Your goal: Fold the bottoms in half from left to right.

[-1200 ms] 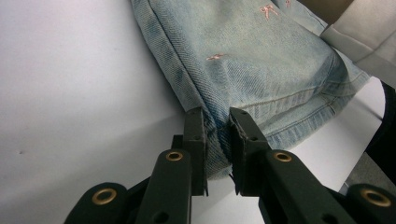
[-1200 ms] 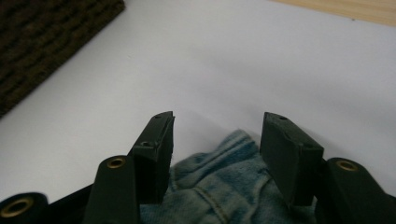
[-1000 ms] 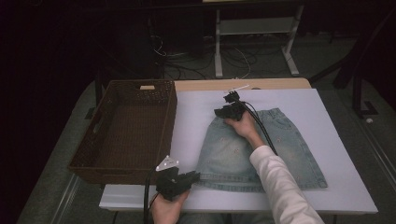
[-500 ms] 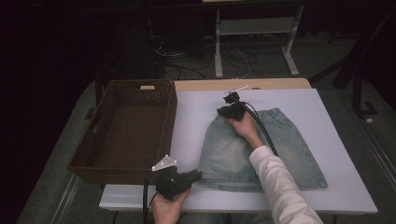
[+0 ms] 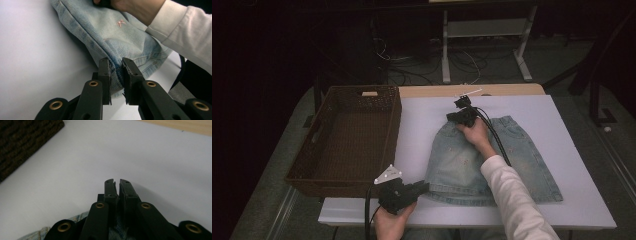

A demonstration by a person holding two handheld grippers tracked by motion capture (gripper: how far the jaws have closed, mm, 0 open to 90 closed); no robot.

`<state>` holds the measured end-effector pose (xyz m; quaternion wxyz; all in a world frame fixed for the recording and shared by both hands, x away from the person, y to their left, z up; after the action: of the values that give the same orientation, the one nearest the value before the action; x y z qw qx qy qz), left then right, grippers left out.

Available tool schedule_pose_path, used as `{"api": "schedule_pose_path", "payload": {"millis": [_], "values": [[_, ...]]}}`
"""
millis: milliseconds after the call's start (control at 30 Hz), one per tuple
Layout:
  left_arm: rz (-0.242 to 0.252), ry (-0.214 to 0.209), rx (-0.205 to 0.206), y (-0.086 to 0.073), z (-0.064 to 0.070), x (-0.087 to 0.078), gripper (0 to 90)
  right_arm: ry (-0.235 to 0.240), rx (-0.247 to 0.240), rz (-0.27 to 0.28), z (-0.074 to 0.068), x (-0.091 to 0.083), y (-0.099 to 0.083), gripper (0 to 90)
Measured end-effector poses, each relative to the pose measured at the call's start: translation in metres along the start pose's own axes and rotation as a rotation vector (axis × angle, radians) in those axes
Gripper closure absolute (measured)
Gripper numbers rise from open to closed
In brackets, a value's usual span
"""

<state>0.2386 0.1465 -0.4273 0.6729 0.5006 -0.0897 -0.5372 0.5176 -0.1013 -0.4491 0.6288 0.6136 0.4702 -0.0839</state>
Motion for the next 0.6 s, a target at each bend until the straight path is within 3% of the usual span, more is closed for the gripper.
{"api": "schedule_pose_path", "payload": {"millis": [67,300,600], "values": [[0.014,-0.012,0.001,0.003,0.000,-0.002,77.8,0.007,0.016,0.005,0.002,-0.003,0.004,84.7],[0.065,-0.041,0.010,0.015,0.004,-0.011,78.1,0.008,0.001,0.016,0.002,-0.016,0.021,85.3],[0.117,-0.053,0.026,0.028,0.005,-0.020,78.6,0.000,0.022,0.057,0.003,-0.027,0.035,85.4]]}}
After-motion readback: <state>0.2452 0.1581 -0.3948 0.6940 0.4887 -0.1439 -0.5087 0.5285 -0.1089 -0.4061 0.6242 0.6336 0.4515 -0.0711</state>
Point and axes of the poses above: each handheld gripper's, and its own axes: x roughly forward along the jaws, y roughly out of its top, z roughly to its right, the point moved 1 cm from there along x, roughly forward along the jaws, and after that the axes turned 5 degrees about -y, right-handed, at the moved point
